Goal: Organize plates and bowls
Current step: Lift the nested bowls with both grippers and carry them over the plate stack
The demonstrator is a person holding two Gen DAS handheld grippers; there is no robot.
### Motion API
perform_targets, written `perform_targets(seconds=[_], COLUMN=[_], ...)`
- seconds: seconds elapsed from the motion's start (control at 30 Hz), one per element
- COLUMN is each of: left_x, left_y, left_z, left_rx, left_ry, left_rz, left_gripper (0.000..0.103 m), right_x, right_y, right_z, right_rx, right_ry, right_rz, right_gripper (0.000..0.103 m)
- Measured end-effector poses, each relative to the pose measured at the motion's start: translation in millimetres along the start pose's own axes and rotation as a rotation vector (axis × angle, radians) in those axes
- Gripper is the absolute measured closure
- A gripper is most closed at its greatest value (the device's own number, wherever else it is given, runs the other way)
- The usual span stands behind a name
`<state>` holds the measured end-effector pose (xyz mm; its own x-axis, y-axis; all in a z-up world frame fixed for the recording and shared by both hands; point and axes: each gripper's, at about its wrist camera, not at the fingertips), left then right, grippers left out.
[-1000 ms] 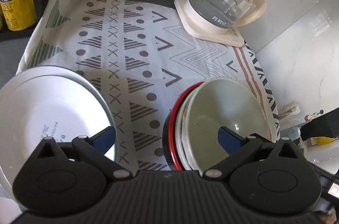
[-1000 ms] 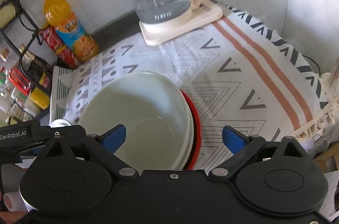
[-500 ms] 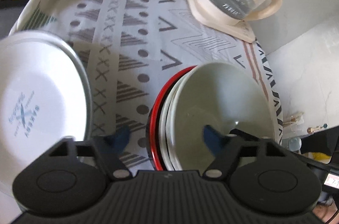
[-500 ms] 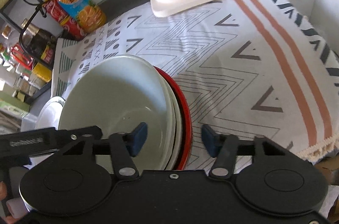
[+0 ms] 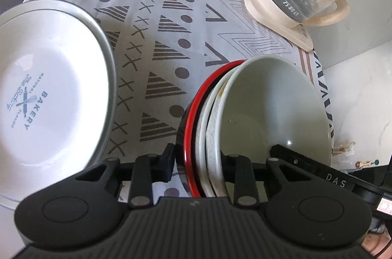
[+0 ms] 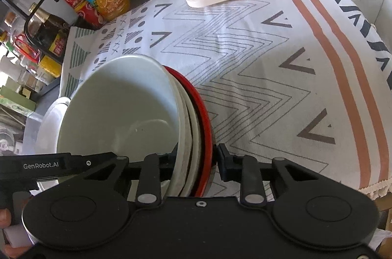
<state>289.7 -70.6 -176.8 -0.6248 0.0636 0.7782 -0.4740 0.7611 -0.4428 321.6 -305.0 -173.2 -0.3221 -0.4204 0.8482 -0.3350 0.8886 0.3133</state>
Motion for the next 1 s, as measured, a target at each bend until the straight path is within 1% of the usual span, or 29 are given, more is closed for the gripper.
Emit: perform_targets(seconds=[0.2, 0.6, 0.8, 1.0], left_x=[7, 35, 53, 71], left_y=[-1, 5, 14, 35], left_z=[-6, -36, -47, -58], left_rx=[-0.014, -0.044, -0.046, -0.023], left_ry=[-0.018, -0.076, -0.103, -0.130], left_rz=[0.011, 0.035, 0.030, 0.022], left_gripper=[0.075, 0.075, 0.075, 0.075], right_x=[6, 16, 17, 14], right_y=[8, 41, 65, 94], right_z=[-7, -19, -22, -24], right_rx=[-0.005, -0.007, 0.008, 0.029], right_ry=[-0.041, -0.115, -0.134, -0.138], right_rz=[-0.003, -0.018, -0.036, -0.064], right_gripper=[0.077, 0.077, 0.077, 0.077])
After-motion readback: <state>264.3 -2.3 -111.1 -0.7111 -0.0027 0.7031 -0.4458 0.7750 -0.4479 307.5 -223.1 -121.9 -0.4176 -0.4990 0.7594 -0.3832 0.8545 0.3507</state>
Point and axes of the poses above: each gripper's, at about its wrist camera, not at the fingertips, and x roughly against the way its jaws point, y to its left, z to its underside, and after that the axes turned 13 degrees about -y, right-handed
